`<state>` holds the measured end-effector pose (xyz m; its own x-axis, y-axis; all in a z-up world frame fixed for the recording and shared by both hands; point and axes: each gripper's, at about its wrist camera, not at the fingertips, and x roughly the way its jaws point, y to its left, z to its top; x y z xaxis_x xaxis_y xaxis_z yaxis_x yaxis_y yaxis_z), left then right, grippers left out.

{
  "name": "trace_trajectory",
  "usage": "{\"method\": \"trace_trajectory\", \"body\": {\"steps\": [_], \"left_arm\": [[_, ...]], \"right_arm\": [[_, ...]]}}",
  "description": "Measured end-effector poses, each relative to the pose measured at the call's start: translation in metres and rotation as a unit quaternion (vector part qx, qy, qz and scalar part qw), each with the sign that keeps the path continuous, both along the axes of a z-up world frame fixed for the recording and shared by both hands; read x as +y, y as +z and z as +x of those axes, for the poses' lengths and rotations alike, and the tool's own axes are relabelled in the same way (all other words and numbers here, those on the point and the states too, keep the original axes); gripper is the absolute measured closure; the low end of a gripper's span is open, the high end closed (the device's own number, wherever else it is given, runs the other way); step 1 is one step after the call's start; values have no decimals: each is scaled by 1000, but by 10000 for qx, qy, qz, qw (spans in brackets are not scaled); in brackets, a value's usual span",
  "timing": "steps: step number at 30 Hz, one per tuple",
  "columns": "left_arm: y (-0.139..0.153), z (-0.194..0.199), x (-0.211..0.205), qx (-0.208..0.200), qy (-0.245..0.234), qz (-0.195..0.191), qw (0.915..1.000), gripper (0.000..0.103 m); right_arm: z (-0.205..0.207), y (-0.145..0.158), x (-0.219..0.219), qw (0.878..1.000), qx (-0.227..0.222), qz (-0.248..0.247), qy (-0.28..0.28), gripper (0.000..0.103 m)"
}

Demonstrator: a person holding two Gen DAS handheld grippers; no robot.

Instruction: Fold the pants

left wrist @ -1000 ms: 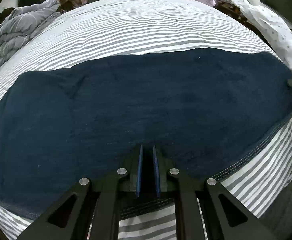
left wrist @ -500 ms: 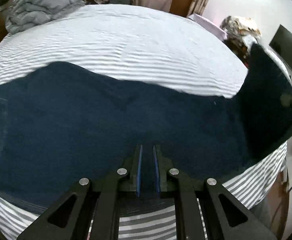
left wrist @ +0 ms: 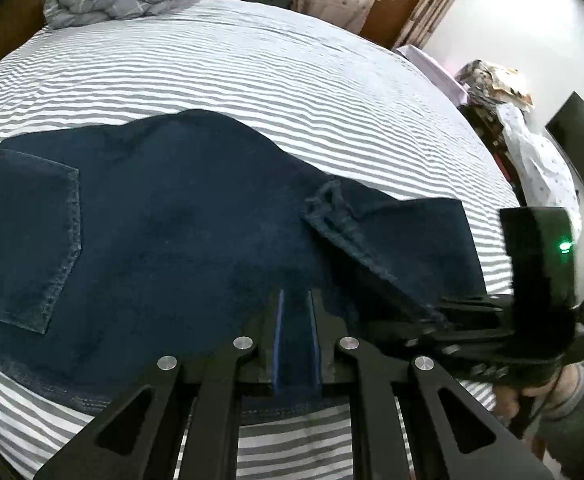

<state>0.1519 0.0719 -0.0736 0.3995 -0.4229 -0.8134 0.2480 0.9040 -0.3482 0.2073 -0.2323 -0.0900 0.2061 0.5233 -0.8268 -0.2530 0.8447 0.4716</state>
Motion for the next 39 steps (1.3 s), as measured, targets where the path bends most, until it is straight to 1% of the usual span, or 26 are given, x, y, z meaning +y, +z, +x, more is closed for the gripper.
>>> {"method": "trace_trajectory", "body": {"steps": [1,2,4,5,7,9,11,13,16,18,19,21,24,27,28,29,30,31,33,36,37,38,39], "left_arm": [[-1,0,5,64,-20,-89,9999,90],[-3,0,5,122,-35,-166,9998,90],[-6,-2,6,271,-83,-410,9988,90],[-6,-2,6,300,-90,-508,9982,90],[-8,-2,6,389,-115,-695,9968,90],[-10,-2,6,528,-169,-934,9941,90],[-14,-2,5,738,-251,-1219,9895,89],[-18,-5,1,898,-295,-1408,9855,88],[-24,-6,-6,1104,-384,-1557,9809,85],[-28,-4,-9,1129,-409,-1479,9817,83],[-30,-4,-10,1147,-334,-1406,9828,83],[-32,-2,-4,1225,-197,-1513,9807,83],[-36,-1,3,1230,-32,-1404,9824,82],[-46,1,9,1377,87,-1322,9816,82],[-47,-2,13,1349,118,-1367,9813,81],[-46,-3,14,1296,93,-1374,9819,80],[-48,-3,13,1311,90,-1330,9824,78],[-51,0,11,1372,132,-1362,9810,77],[-57,2,4,1502,156,-1428,9782,64],[-59,5,-9,1505,124,-1495,9772,55],[-59,5,-10,1506,86,-1484,9774,54],[-58,5,-11,1549,25,-1580,9752,54],[-58,5,-12,1638,-15,-1739,9710,54]], "right_arm": [[2,-3,7,10000,11,-45,13,67],[2,-3,10,10000,-13,-40,42,64],[0,3,14,9999,-58,-4,108,48],[-4,8,14,9998,-142,-63,119,47],[-14,18,7,9994,-302,-169,81,47],[-24,26,-10,9993,-377,-72,-44,46],[-37,36,-22,9987,-472,8,-205,44],[-51,40,-39,9980,-500,86,-382,42],[-68,37,-57,9974,-401,182,-571,42],[-74,36,-59,9973,-337,238,-610,42],[-78,36,-60,9973,-323,255,-606,42],[-83,36,-60,9972,-322,265,-617,42],[-88,33,-55,9975,-299,372,-521,42],[-86,28,-48,9977,-271,410,-467,42],[-86,28,-45,9978,-270,396,-449,42],[-85,27,-42,9978,-279,417,-436,42],[-85,28,-41,9973,-287,524,-422,42],[-85,26,-39,9968,-252,654,-392,42],[-83,19,-33,9961,-106,787,-376,42],[-83,8,-24,9951,65,907,-396,42],[-83,6,-22,9951,72,900,-403,42],[-83,4,-20,9950,89,914,-394,42],[-82,2,-19,9948,120,926,-400,42]]}}
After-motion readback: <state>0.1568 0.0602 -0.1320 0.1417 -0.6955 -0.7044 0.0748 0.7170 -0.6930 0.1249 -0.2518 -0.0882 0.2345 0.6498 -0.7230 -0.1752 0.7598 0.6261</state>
